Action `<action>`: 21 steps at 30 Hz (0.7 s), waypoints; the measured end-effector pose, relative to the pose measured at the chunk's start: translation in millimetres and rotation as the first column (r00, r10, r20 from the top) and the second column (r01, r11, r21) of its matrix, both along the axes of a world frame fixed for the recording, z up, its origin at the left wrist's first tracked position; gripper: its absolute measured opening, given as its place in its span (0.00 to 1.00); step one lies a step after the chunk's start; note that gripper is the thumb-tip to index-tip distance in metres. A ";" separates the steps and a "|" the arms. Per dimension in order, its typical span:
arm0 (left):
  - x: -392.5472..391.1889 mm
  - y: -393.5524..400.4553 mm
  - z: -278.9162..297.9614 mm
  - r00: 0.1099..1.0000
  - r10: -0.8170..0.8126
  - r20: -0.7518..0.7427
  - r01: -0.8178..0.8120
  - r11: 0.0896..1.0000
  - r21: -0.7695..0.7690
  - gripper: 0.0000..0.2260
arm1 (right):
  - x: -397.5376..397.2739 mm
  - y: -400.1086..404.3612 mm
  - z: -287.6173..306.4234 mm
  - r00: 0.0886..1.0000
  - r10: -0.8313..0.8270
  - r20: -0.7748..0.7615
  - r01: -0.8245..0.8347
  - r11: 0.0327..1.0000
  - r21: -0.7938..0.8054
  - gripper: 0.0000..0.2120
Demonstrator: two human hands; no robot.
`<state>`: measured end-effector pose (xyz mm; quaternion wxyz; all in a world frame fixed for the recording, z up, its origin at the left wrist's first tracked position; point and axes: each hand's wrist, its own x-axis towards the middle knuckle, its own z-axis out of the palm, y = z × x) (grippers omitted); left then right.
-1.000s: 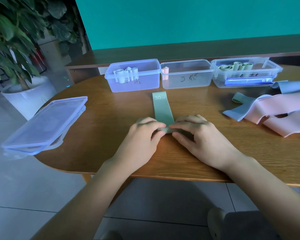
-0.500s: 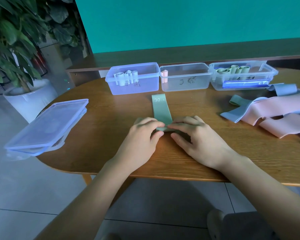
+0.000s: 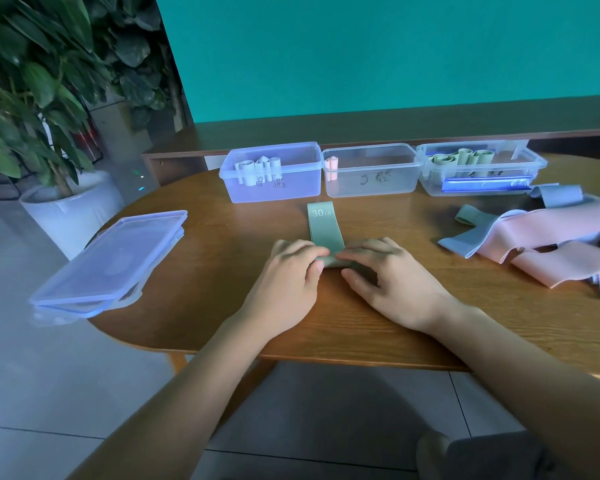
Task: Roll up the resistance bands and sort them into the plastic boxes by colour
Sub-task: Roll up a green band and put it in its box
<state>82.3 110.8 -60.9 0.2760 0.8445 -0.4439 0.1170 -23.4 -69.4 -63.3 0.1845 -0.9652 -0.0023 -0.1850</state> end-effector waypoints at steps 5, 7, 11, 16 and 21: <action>0.3 -1.9 0.0 1.000 -0.001 0.016 0.001 1.000 0.000 0.14 | 11.3 -6.0 -0.8 0.998 -0.014 -0.067 0.013 1.000 -0.026 0.27; 1.2 -2.6 -0.1 1.000 -0.002 0.010 0.002 1.000 0.016 0.14 | 12.6 -5.9 1.4 0.997 -0.019 -0.072 0.017 0.999 -0.031 0.28; 5.7 -6.7 1.2 1.000 0.015 -0.009 -0.014 0.999 0.040 0.15 | 11.2 -5.0 2.9 1.000 -0.007 -0.009 0.007 1.000 -0.014 0.23; 8.8 -8.8 -0.6 0.999 0.021 0.030 -0.022 0.999 0.033 0.16 | 15.4 -7.8 3.4 0.997 -0.019 -0.070 0.018 1.000 -0.012 0.26; 11.5 -10.0 -2.0 0.999 0.025 0.031 -0.025 1.000 0.017 0.16 | 24.3 -12.8 1.5 0.996 -0.018 -0.089 0.017 1.000 -0.006 0.27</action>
